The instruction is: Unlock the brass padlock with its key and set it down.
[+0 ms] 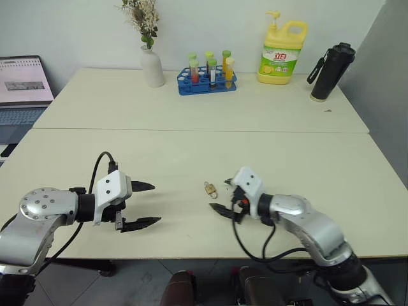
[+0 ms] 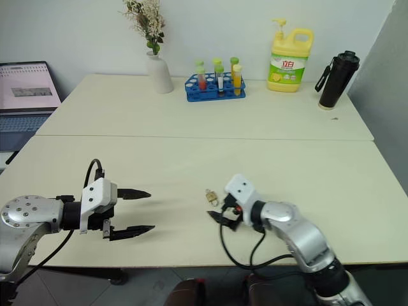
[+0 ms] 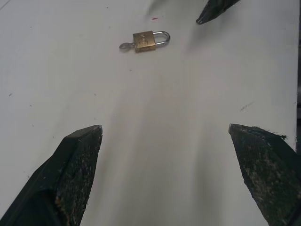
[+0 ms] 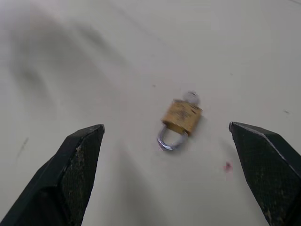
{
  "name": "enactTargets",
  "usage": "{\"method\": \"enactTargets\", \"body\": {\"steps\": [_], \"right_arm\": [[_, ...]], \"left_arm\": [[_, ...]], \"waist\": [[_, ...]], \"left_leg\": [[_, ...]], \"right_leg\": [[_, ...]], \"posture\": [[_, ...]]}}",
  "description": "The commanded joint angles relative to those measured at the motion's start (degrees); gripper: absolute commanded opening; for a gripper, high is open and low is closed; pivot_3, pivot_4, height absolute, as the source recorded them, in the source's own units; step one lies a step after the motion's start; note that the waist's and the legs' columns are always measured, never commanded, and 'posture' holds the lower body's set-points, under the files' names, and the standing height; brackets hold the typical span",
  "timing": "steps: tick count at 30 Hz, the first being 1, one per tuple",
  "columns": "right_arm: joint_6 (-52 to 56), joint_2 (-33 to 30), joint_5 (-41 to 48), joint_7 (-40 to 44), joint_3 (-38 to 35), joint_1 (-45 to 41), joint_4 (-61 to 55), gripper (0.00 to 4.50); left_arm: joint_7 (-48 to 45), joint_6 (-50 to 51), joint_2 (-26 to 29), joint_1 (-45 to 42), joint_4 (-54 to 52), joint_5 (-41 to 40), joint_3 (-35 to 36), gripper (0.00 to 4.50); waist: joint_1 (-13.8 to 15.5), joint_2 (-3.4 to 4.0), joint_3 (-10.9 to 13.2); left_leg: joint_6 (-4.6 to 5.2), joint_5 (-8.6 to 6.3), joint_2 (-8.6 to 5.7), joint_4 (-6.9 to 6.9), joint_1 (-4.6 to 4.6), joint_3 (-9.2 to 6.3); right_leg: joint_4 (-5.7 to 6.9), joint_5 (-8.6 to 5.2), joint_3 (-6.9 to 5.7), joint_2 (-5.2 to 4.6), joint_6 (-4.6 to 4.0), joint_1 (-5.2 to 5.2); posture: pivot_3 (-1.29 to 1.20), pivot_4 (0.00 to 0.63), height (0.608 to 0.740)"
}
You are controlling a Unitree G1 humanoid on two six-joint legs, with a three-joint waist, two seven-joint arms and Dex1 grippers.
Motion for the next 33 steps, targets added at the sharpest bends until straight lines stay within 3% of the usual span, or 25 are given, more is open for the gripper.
{"method": "enactTargets", "body": {"steps": [1,17,25,29,33], "right_arm": [[2.25,3.59,-2.9,-4.5,1.23,-1.82,3.28,4.47],[6.83,13.97,-7.45,-12.78,2.1,-1.29,6.15,4.47],[6.05,14.21,-8.64,-13.7,1.3,-1.71,9.36,4.47],[5.64,13.49,-9.24,-13.09,1.7,-2.41,9.51,3.6],[5.22,12.53,-9.97,-12.4,2.56,-2.55,9.02,2.12]], "left_arm": [[-0.73,-0.19,1.46,-0.15,-1.86,-0.84,2.12,4.5],[-1.32,-0.32,1.36,-1.63,-1.98,-0.62,1.26,4.5],[-1.29,-0.88,1.04,-2.37,-1.34,-0.07,0.55,4.5],[-0.88,-1.32,0.65,-2.16,-1.34,0.29,0.45,4.5],[-0.69,-1.54,0.47,-2.03,-1.26,0.51,0.42,4.5]], "waist": [[-0.02,0.0,0.0],[-0.26,-0.01,-0.01],[-0.29,-0.03,-0.02],[-0.28,-0.04,-0.03],[-0.28,-0.04,-0.03]], "left_leg": [[0.0,0.0,0.0,0.01,0.0,0.01],[0.0,0.0,0.05,-0.02,0.01,0.01],[0.0,0.0,0.05,-0.02,0.04,0.02],[0.0,0.0,0.05,-0.01,0.06,0.01],[0.0,0.0,0.05,-0.02,0.05,0.02]], "right_leg": [[0.0,0.0,0.01,-0.01,0.0,0.0],[0.03,-0.03,0.01,0.02,0.05,-0.05],[0.04,-0.03,0.01,0.02,0.05,-0.04],[0.05,-0.03,0.0,0.02,0.05,-0.03],[0.04,-0.03,0.01,0.02,0.05,-0.03]], "posture": [[0.0,0.15,0.74],[0.0,0.15,0.74],[0.0,0.15,0.74],[0.0,0.15,0.74],[0.0,0.15,0.74]]}}
